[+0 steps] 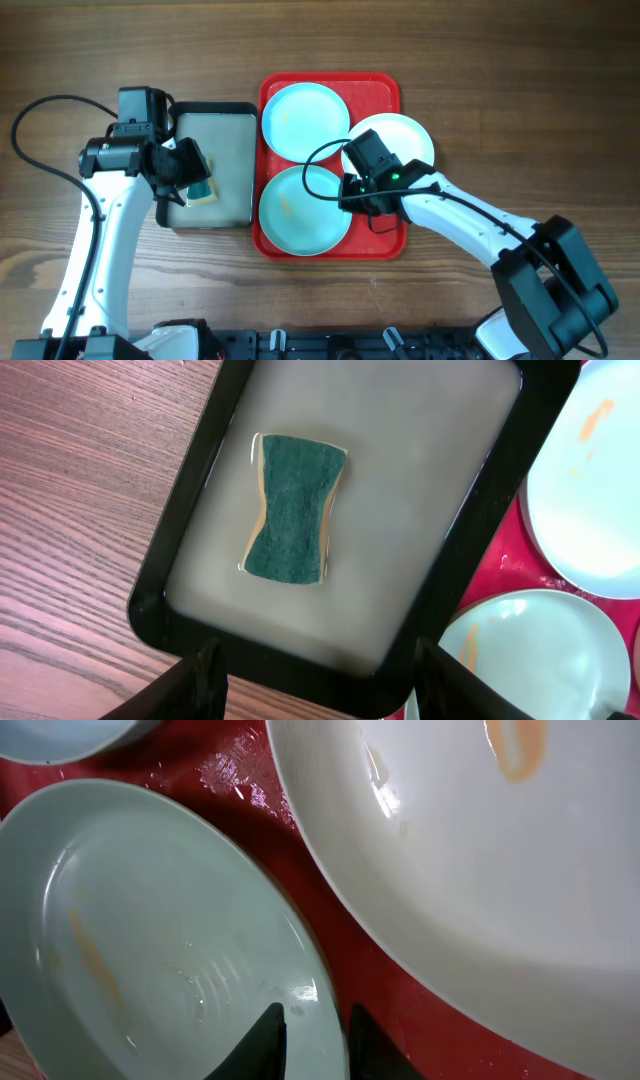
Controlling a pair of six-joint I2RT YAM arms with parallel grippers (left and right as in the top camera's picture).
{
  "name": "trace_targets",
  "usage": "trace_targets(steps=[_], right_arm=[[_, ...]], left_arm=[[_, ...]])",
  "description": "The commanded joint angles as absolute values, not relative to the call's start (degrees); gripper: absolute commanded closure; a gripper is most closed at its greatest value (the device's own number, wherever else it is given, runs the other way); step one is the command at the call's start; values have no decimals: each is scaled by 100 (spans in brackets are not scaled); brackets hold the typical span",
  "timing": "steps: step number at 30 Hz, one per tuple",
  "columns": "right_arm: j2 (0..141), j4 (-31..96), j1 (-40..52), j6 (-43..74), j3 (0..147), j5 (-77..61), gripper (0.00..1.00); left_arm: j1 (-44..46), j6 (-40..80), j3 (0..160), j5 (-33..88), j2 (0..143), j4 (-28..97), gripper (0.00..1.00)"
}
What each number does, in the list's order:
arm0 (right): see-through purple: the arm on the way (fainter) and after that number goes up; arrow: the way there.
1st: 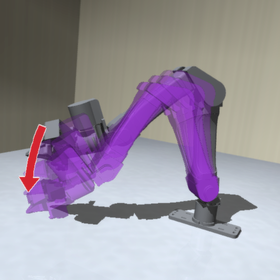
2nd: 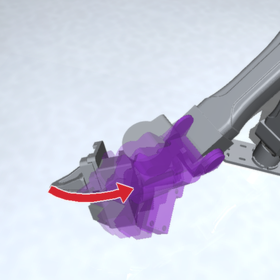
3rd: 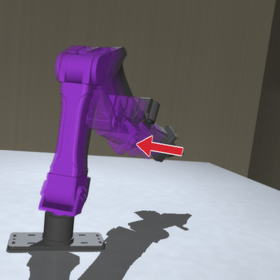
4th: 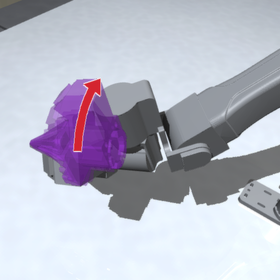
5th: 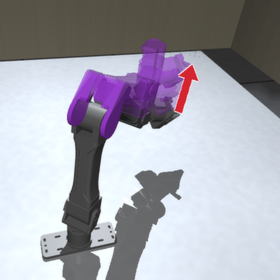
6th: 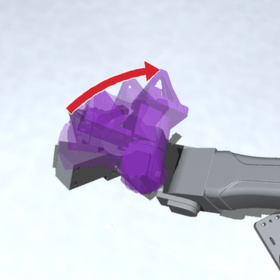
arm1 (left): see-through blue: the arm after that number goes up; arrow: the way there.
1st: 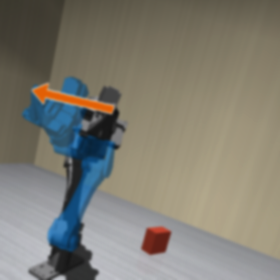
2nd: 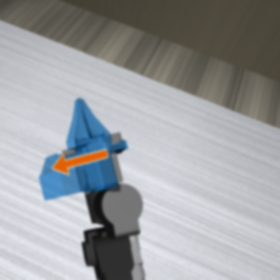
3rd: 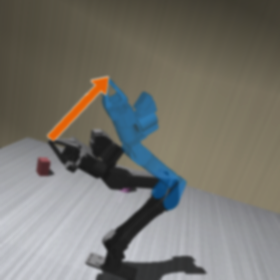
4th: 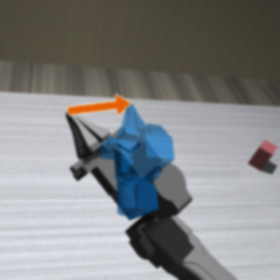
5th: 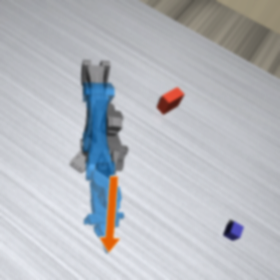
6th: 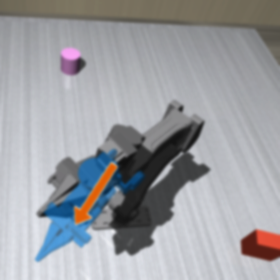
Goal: Clean dirty plates on tray and stack at the side
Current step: 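Grasp the green sponge with left gripper, plate rim with right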
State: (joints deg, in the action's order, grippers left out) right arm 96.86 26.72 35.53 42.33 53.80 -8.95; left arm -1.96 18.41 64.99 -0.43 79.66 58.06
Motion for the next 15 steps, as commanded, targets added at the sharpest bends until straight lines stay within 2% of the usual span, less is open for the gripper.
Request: trace_targets(steps=[1,4,7,9,11,14,15], right_arm=[[9719,2676,3533,4497,5360,-930,78],[9719,2663,3533,4534,5360,-930,79],[9721,2744,3553,4510,5360,-639,89],[9741,2792,3557,4497,5356,-582,89],[9837,2788,3557,4499,5349,-598,83],[9902,2773,3557,4488,5349,-598,84],[9902,2770,3559,4421,5349,-598,88]], left_arm=[[-176,1916,6482,-143,8005,5791,43],[-176,1914,6482,-141,8005,5791,43],[-176,1916,6482,-141,8005,5793,43],[-176,1916,6479,-141,8005,5843,43],[-176,1918,6414,-141,8005,5852,43],[-176,1918,6163,-141,8005,5708,42],[-176,1922,6058,-141,8005,5629,42]])
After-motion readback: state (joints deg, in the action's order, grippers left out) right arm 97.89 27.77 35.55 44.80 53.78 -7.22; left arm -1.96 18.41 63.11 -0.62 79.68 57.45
